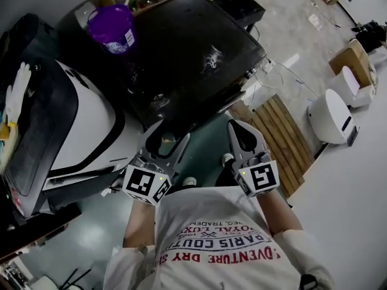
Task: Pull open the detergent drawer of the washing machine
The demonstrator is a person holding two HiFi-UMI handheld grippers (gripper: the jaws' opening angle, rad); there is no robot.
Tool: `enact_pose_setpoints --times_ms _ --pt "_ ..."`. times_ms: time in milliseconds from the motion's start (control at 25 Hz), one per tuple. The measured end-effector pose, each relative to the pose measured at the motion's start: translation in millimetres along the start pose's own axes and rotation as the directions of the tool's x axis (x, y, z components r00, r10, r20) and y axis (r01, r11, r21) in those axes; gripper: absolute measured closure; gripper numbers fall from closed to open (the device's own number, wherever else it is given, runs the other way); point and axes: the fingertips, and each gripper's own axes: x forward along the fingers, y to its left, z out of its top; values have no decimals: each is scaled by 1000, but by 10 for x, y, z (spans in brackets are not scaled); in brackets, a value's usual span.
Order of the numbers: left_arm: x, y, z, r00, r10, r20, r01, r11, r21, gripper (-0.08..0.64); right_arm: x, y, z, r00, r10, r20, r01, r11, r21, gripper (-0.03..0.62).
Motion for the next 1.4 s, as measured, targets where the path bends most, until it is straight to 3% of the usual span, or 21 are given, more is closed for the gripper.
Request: enact_pose_setpoints --times_ms 160,320,480,640,840,1040,1120,1200,1240,1280,1360,1400 --pt "164 101 -72 987 161 2 -160 985 -67 295 318 -122 32 982 189 20 -188 981 -45 591" --pt "242 107 -256 953 302 10 -297 943 -153 295 510 -208 -23 938 347 -2 -346 935 -77 591" --pt "318 84 -513 905 426 15 -410 879 -243 293 663 -317 -232 888 458 -51 -461 880 -114 591" --pt "311 75 -897 860 511 14 -464 791 -399 284 766 -275 -487 828 554 -84 -561 816 -141 591" --pt "311 100 -1362 829 554 79 -389 671 -631 281 853 -131 -738 775 626 -84 -630 759 -163 591" --pt "330 233 -1658 797 582 163 -262 575 -775 270 953 -12 -962 764 644 -45 -643 753 -139 591" --pt "285 341 -1755 751 615 242 -149 514 -845 268 976 36 -1088 760 648 -43 -647 750 -132 591" --pt "224 469 -1790 661 671 335 8 440 -898 267 1007 61 -1231 755 653 -58 -655 745 -129 591" --pt "212 517 -1789 622 690 369 61 427 -902 264 1020 48 -1314 751 657 -70 -660 739 -134 591" --pt "222 551 -1798 603 696 388 76 435 -897 262 1030 34 -1389 747 660 -81 -664 735 -137 591" --pt "277 608 -1883 610 688 393 47 463 -885 252 1042 30 -1497 742 664 -92 -670 730 -133 591" --pt "299 646 -1948 614 687 389 40 466 -884 251 1049 34 -1538 741 665 -93 -671 729 -132 591"
